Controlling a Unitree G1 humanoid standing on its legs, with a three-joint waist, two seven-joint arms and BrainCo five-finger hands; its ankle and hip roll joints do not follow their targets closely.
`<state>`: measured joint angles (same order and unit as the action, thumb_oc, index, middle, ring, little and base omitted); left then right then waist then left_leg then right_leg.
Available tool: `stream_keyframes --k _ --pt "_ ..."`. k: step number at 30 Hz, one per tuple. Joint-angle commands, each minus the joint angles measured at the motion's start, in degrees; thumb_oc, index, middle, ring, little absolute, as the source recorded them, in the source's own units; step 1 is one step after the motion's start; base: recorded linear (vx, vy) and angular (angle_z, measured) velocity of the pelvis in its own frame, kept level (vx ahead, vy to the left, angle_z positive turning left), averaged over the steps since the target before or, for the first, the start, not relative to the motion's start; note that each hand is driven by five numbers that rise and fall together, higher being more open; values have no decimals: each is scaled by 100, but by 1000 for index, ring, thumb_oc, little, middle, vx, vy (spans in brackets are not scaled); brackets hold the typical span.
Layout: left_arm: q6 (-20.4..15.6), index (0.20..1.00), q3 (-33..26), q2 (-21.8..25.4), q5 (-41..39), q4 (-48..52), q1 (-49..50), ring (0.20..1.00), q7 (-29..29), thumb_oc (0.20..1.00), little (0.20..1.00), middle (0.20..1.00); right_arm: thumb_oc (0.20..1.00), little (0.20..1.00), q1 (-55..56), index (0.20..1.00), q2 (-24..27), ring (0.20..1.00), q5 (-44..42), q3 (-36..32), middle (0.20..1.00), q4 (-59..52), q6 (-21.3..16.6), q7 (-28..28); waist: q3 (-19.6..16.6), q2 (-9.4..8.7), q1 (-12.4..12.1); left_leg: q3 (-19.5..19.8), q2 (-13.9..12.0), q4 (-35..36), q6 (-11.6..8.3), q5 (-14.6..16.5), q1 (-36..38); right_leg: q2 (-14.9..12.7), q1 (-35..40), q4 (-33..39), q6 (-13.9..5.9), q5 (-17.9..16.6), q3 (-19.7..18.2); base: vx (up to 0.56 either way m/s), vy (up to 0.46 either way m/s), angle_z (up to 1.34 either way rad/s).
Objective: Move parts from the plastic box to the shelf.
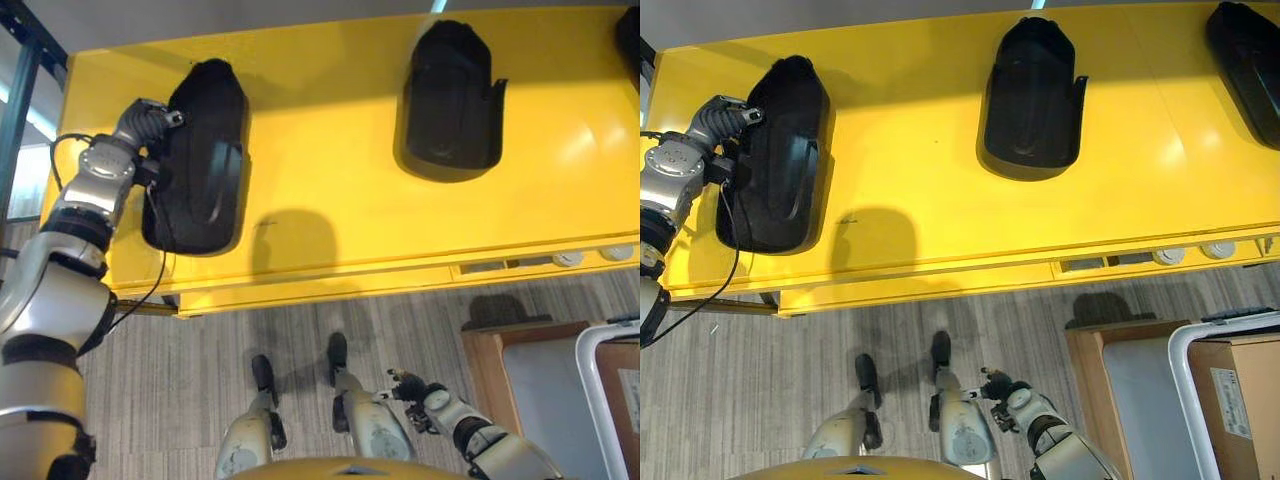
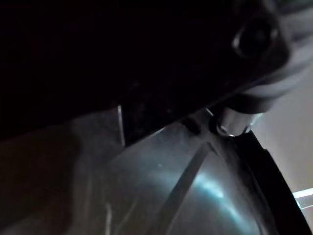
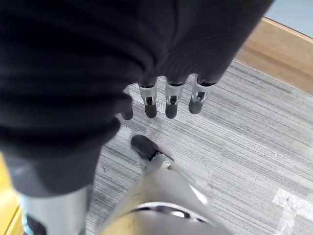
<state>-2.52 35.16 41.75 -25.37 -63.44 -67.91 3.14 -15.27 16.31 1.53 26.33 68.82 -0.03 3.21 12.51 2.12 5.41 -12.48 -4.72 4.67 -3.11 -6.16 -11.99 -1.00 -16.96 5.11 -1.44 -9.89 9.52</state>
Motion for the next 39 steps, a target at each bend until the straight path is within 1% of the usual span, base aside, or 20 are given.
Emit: stream_keyframes --k 1,5,7,10,11,13,18,21,23,25,27,28,29,31,32,33,34,36,37,39 --pt "-92 1000 -74 47 244 -679 -756 1000 -258 1000 1000 1000 1000 1000 0 1000 -101 1000 -153 149 1000 325 6 16 15 -152 -21 571 -286 33 -249 423 339 -304 409 -11 -622 697 21 0 0 0" --pt "-72 1000 -396 -213 5 -789 -762 1000 -482 1000 1000 1000 1000 1000 -29 1000 -91 1000 -223 94 1000 484 80 15 12 -162 -27 578 -305 33 -259 435 414 -285 495 -11 -613 746 49 -1 0 1" --pt "-71 1000 -483 -355 -189 -798 -746 1000 -545 1000 1000 1000 1000 1000 73 1000 -91 1000 -287 112 1000 510 107 156 -34 -197 -24 573 -322 33 -259 455 483 -264 572 -11 -605 774 54 0 0 0" --pt "-66 1000 -652 -578 -428 -883 -751 1000 -641 1000 1000 1000 1000 1000 144 1000 -40 1000 -320 80 1000 515 102 147 -79 -242 -15 550 -345 33 -260 481 585 -248 660 -11 -593 798 46 15 -5 2" --pt "-71 1000 -811 -687 -611 -914 -732 1000 -743 1000 1000 1000 1000 1000 163 1000 -4 1000 -327 28 1000 542 111 126 -106 -263 -7 551 -347 33 -260 495 630 -239 707 -11 -587 815 37 0 0 0" --pt "-146 1000 -1347 -984 -1516 -737 -491 1000 -1008 1000 1000 1000 1000 1000 215 1000 106 1000 -298 -205 1000 751 220 41 -222 -293 -13 551 -349 33 -255 562 803 -239 906 -11 -573 887 66 29 1 -2" --pt "-85 1000 -1736 -1117 -1564 -845 -117 1000 -1217 1000 1000 1000 1000 1000 324 1000 177 1000 -44 -365 1000 963 353 97 -479 -254 -61 588 -313 33 -246 656 1132 -273 1307 -11 -568 989 146 16 15 4" --pt "-104 1000 -1966 -1063 -1471 -831 88 1000 -1385 1000 1000 1000 1000 1000 363 1000 120 1000 -58 -411 1000 925 349 74 -611 -230 -89 600 -290 33 -237 686 1257 -302 1481 -11 -562 1027 199 0 23 10" --pt "-212 1000 -2121 -972 -1335 -566 358 1000 -1624 1000 1000 1000 1000 1000 417 1000 51 1000 -34 -396 1000 896 345 89 -739 -211 -152 633 -268 33 -218 711 1361 -333 1622 -11 -567 1052 256 -34 34 12" --pt "-292 1000 -2127 -884 -731 -86 681 1000 -1871 1000 1000 1000 1000 1000 482 1000 -28 1000 0 -392 1000 888 300 82 -812 -208 -214 668 -242 33 -208 720 1440 -368 1730 -11 -574 1063 318 -33 24 9" --pt "-494 1000 -2308 -804 -256 1128 1258 1000 -2349 1000 1000 1000 1000 1000 557 1000 -105 1000 44 -390 1000 860 262 55 -867 -222 -286 722 -222 33 -197 725 1494 -397 1834 -11 -577 1082 376 -34 19 12" --pt "-773 1000 -2661 -846 30 2822 2306 1000 -2583 1000 1000 1000 1000 1000 640 1000 -153 1000 162 -426 1000 736 169 -56 -888 -260 -379 749 -206 33 -185 755 1566 -438 1951 -11 -569 1099 444 -29 31 23" --pt "-834 1000 -2856 -921 290 3801 2986 1000 -2615 1000 1000 1000 1000 1000 709 1000 -162 1000 180 -492 1000 712 138 -135 -917 -259 -400 775 -197 33 -176 775 1607 -458 2017 -11 -569 1108 476 -14 39 25" --pt "-953 1000 -3238 -974 704 5285 4455 1000 -2257 1000 1000 1000 1000 1000 867 1000 -206 1000 200 -716 1000 689 87 -231 -947 -271 -474 811 -181 33 -152 834 1706 -503 2139 -11 -562 1116 510 18 42 23" --pt "-978 479 -3368 -1012 786 5654 4871 479 -2116 479 479 479 1000 1000 929 1000 -237 1000 251 -759 1000 700 90 -219 -964 -271 -488 806 -173 33 -142 863 1753 -519 2193 -11 -560 1122 518 51 45 8" --pt "-1041 313 -3385 -967 848 6044 5294 313 -1809 313 313 313 1000 1000 1003 1000 -275 1000 314 -825 1000 724 88 -208 -980 -265 -519 803 -161 33 -131 895 1796 -535 2240 -11 -558 1130 528 59 49 2" --pt "-1063 200 -3474 -937 907 6536 5820 200 -1532 200 200 200 1000 1000 1086 1000 -314 1000 391 -860 1000 738 74 -178 -997 -260 -542 800 -147 33 -118 928 1860 -555 2301 -11 -563 1133 528 56 55 4" --pt "-1183 200 -3655 -988 853 7182 6581 200 -1198 200 200 200 1000 1000 1147 1000 -378 1000 504 -925 1000 753 44 -140 -999 -257 -617 828 -124 33 -94 967 1924 -589 2376 -11 -558 1138 540 43 42 6" --pt "-1213 200 -3755 -1163 719 7437 6960 200 -1084 200 200 200 1000 1000 1180 1000 -405 1000 524 -928 1000 758 14 -145 -995 -264 -641 841 -113 33 -81 973 1956 -600 2412 -11 -558 1141 545 0 0 0" --pt "-1223 200 -3798 -1256 684 7637 7382 200 -909 200 200 200 1000 1000 1208 1000 -443 1000 507 -958 1000 758 -35 -139 -970 -262 -696 883 -92 33 -59 994 1989 -618 2456 -11 -558 1146 560 12 20 6"
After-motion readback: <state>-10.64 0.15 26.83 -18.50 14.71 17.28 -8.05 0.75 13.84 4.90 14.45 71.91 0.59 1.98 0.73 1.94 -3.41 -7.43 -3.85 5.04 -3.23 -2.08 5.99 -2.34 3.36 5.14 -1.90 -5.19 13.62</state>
